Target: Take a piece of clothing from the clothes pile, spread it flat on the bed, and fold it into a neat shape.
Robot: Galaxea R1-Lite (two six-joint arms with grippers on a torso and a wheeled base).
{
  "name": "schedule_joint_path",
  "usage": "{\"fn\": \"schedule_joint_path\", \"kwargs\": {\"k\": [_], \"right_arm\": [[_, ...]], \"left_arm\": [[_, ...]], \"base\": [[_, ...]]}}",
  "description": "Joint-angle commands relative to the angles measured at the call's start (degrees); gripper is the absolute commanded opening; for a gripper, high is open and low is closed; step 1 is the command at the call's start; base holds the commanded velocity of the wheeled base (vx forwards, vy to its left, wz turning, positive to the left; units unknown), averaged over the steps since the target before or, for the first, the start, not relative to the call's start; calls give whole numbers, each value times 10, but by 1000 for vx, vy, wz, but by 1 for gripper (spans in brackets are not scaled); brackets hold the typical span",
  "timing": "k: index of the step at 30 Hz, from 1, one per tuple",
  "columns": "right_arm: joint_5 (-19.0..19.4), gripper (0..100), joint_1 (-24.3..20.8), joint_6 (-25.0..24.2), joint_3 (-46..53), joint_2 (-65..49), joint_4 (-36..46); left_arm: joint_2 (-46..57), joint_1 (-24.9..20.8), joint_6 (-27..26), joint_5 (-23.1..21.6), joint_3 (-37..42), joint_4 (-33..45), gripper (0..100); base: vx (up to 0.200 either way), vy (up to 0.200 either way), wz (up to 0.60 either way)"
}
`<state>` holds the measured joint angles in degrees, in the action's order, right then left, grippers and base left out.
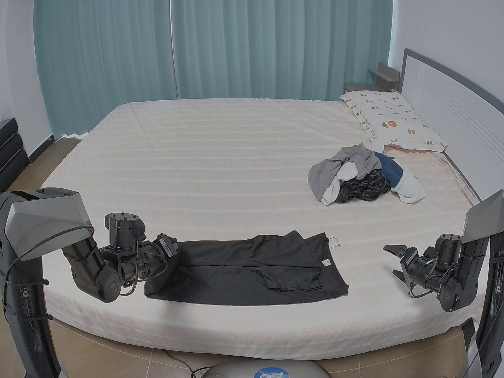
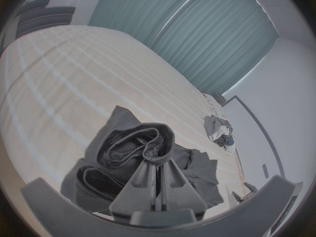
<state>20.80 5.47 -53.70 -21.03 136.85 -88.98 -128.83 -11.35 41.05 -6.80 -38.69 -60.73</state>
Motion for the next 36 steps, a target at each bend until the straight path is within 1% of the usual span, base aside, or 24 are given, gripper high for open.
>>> {"fn": "schedule_joint_path", "kwargs": {"k": [1, 6, 14, 18, 20, 25, 31, 36], "right_arm": [[0, 100, 0, 0, -1, 1, -6], [0, 100, 0, 0, -2, 2, -6], [-1, 100, -4, 10, -2, 8, -7], [-1, 100, -4, 12, -2, 9, -7], [-1, 100, -5, 12, -4, 9, -7], [-1, 100, -5, 12, -5, 9, -7], [-1, 100, -5, 12, -6, 9, -7], [-1, 100, -5, 13, -6, 9, -6]], "left_arm": [[3, -14, 16, 0, -5, 4, 0], [4, -20, 33, 1, -9, 4, 0], [2, -38, 36, 4, -10, 4, 0], [-3, -48, 42, 19, -27, 4, 0], [-5, -58, 63, 28, -39, 4, 0], [-8, -61, 76, 30, -45, 4, 0], [-13, -67, 80, 31, -51, 4, 0], [-29, -74, 100, 37, -66, 3, 0]], "base": [[0, -200, 0], [0, -200, 0], [0, -200, 0], [0, -200, 0], [0, -200, 0], [0, -200, 0], [0, -200, 0], [0, 0, 0]]}}
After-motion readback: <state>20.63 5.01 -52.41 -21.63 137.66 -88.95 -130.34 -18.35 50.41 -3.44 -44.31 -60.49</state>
